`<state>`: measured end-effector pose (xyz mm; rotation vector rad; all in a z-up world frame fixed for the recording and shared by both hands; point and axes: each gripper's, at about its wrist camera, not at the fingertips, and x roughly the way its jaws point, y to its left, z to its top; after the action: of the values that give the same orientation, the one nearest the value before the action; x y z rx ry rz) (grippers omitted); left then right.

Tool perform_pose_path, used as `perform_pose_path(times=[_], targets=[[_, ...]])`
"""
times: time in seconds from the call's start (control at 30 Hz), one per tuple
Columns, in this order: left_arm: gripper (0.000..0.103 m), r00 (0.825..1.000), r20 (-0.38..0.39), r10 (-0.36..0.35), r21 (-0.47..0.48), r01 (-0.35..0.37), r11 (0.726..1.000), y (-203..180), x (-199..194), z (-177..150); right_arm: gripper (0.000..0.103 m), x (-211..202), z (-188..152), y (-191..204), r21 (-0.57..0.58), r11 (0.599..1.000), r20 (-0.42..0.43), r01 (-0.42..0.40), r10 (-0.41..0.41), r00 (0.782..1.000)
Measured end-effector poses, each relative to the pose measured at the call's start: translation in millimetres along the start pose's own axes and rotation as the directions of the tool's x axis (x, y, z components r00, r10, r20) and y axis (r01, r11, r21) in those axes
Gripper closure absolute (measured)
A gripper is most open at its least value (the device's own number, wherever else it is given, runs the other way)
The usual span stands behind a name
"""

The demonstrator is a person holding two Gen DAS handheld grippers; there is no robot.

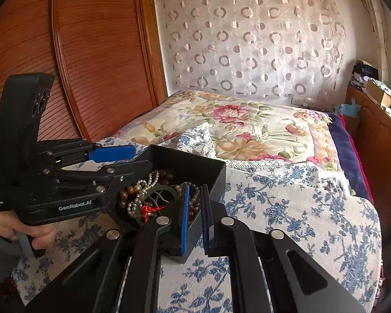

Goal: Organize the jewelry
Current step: 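Lower the right tool onto the green drop earrings and grasp them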

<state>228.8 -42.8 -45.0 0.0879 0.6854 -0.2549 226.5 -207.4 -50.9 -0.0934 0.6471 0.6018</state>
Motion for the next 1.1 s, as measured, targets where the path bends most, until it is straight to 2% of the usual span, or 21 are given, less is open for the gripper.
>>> perform_pose_path(times=[0.17, 0.33, 0.43, 0.5, 0.73, 0.87, 1.0, 1.1], targets=[[0.038, 1.0, 0.02, -0.023, 0.011, 0.023, 1.0, -5, -20, -12, 0.093, -17, -15, 2, -0.007, 1.0, -0.029, 0.005, -0.005, 1.0], [0.021, 0.999, 0.022, -0.039, 0.014, 0.039, 0.999, -7, -37, -32, 0.093, -23, -42, 9, -0.024, 1.0, -0.089, 0.006, -0.008, 0.996], [0.017, 0.998, 0.004, -0.055, 0.017, 0.055, 0.998, -9, -40, -44, 0.073, -22, -59, 14, -0.029, 1.0, -0.124, -0.008, 0.004, 0.992], [0.012, 0.998, -0.009, -0.055, 0.022, 0.055, 0.998, -11, -42, -52, 0.073, -19, -68, 19, -0.033, 0.999, -0.147, -0.017, 0.012, 0.989], [0.01, 0.996, -0.068, -0.056, 0.022, 0.058, 0.998, -9, -45, -82, 0.073, -1, -93, 40, -0.088, 0.994, -0.237, -0.068, 0.045, 0.971], [0.01, 0.993, -0.105, -0.058, 0.018, 0.06, 0.998, -8, -40, -94, 0.073, 3, -94, 46, -0.112, 0.99, -0.254, -0.088, 0.057, 0.966], [0.01, 0.989, -0.136, -0.061, 0.02, 0.064, 0.998, -13, -36, -102, 0.073, 8, -96, 53, -0.157, 0.985, -0.273, -0.077, 0.032, 0.961], [0.01, 0.986, -0.15, -0.066, 0.027, 0.071, 0.997, -15, -34, -105, 0.082, 9, -96, 54, -0.191, 0.98, -0.268, -0.058, 0.005, 0.963]])
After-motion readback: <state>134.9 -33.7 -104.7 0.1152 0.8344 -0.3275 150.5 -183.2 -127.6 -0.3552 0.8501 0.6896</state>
